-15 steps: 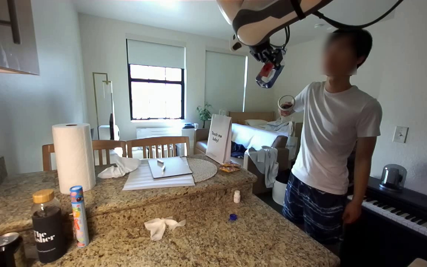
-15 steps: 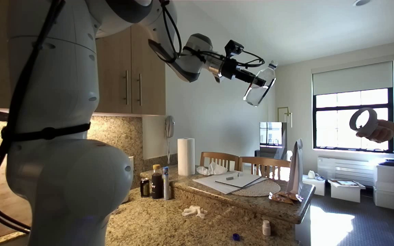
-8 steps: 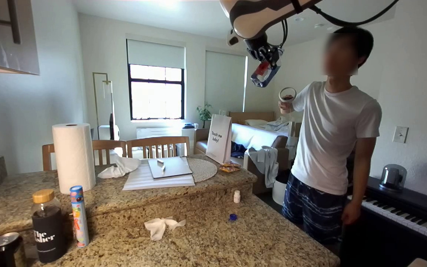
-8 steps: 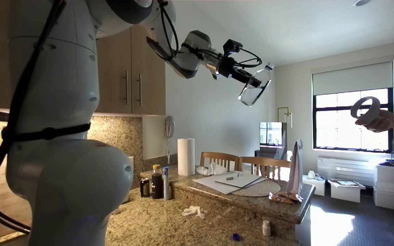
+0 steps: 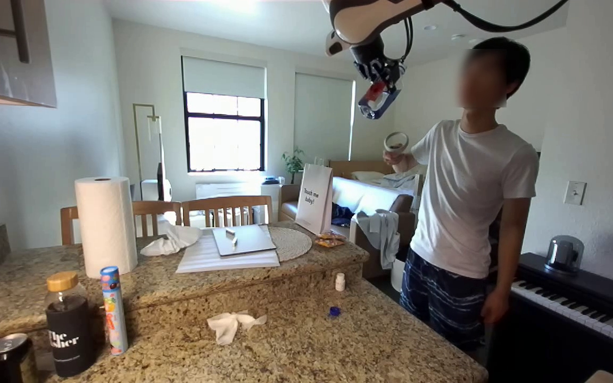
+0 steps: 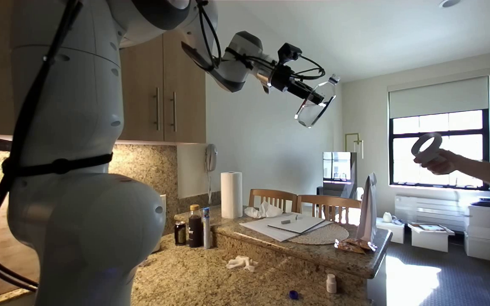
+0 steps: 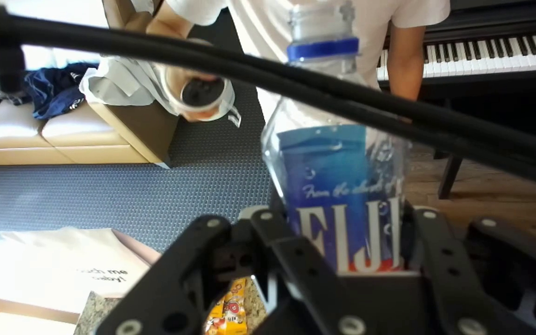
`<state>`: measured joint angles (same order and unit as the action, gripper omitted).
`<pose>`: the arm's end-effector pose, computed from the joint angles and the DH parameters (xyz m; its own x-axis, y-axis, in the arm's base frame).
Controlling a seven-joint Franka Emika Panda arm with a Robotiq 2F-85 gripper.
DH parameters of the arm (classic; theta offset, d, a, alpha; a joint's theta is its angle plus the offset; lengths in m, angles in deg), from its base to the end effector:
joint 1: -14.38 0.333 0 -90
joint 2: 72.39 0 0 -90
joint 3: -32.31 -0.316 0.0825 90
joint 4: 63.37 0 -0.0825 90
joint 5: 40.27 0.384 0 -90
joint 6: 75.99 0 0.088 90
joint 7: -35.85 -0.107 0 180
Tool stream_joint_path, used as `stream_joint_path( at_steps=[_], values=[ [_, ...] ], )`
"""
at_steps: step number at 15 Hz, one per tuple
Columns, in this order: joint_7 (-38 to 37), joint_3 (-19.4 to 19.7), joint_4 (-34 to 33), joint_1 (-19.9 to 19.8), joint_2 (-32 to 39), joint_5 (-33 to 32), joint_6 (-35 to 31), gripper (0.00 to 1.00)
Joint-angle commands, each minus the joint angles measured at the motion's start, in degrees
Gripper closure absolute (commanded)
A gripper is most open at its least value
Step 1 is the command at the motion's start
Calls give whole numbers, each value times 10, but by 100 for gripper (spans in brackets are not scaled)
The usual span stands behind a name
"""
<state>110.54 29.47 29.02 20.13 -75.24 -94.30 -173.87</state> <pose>0.5573 0.0082 0.6841 0.1759 0.6272 -0.7587 0.9494 0.0955 0.2991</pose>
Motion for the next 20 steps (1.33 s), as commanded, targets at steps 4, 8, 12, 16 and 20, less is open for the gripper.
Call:
stream_joint_path(
  at_steps=[4,8,12,16,20],
  values=[
    [1,-6,-3,-5,3,1,2,53],
    [31,-6,0,-5,-8,9,19,78],
    [67,-5,-26,-5,-15,59,88,78],
    [122,-8,-85,-2,-4,94,147,78],
    [174,-19,-111,4,-4,62,160,78]
  ],
)
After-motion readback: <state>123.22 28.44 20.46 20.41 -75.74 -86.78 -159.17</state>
